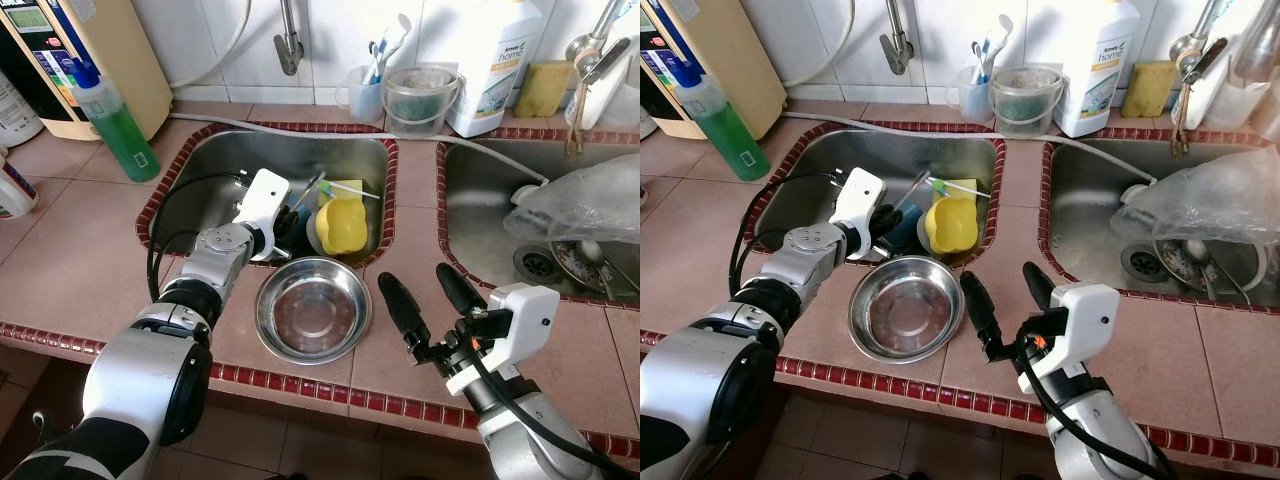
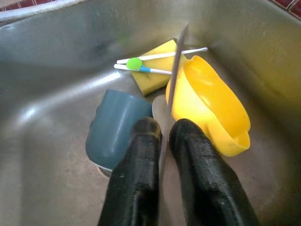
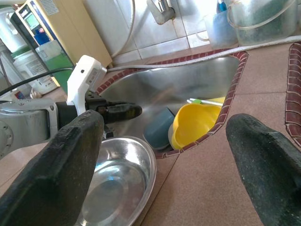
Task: Kitchen organization
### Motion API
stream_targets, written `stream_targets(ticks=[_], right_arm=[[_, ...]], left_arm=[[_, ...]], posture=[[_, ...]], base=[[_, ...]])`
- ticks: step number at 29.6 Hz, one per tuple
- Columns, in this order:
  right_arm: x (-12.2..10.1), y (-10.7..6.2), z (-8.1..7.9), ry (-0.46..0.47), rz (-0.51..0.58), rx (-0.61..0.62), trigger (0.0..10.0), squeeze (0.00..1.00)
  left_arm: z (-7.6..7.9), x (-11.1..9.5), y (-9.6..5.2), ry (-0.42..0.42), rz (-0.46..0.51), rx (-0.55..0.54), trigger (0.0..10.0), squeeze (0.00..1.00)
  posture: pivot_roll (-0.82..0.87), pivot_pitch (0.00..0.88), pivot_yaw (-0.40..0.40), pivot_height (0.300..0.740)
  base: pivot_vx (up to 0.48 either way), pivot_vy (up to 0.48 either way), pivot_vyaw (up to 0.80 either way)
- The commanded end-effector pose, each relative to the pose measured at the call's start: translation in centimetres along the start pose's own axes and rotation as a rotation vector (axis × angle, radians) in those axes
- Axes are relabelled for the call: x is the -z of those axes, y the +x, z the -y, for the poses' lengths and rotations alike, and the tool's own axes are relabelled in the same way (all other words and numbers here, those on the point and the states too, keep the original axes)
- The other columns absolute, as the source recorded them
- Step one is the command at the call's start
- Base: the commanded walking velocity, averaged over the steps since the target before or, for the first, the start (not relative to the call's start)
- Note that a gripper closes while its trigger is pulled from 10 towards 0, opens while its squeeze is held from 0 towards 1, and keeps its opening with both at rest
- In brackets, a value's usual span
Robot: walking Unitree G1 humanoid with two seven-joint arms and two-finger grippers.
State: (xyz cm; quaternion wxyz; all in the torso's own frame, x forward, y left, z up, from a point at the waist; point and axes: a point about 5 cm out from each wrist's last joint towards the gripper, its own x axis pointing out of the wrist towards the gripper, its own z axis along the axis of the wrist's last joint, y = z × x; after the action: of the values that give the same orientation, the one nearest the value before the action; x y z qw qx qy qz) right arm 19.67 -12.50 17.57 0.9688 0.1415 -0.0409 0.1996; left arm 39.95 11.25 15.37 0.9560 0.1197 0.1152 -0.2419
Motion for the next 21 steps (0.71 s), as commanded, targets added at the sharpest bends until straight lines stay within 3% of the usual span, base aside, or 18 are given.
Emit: stream_targets(ticks=[1, 21], right_arm=[[-0.6, 0.0, -0.3, 0.005, 0.025, -0.006, 10.0, 0.0], [-0.7, 2.0, -0.1, 0.005, 0.066, -0.02, 10.0, 0.0]], left_arm=[[-0.6, 0.1, -0.2, -0.01, -0.017, -0.019, 10.0, 1.0], [-1.7, -1.4, -0.5, -0.038, 0.045, -0.023, 10.0, 1.0]], posture=[[-0.28, 0.175, 0.143, 0.74], [-0.23, 0.146, 0.144, 0.74]], base=[[0.0, 0.0, 0.0], [0.0, 0.0, 0.0]])
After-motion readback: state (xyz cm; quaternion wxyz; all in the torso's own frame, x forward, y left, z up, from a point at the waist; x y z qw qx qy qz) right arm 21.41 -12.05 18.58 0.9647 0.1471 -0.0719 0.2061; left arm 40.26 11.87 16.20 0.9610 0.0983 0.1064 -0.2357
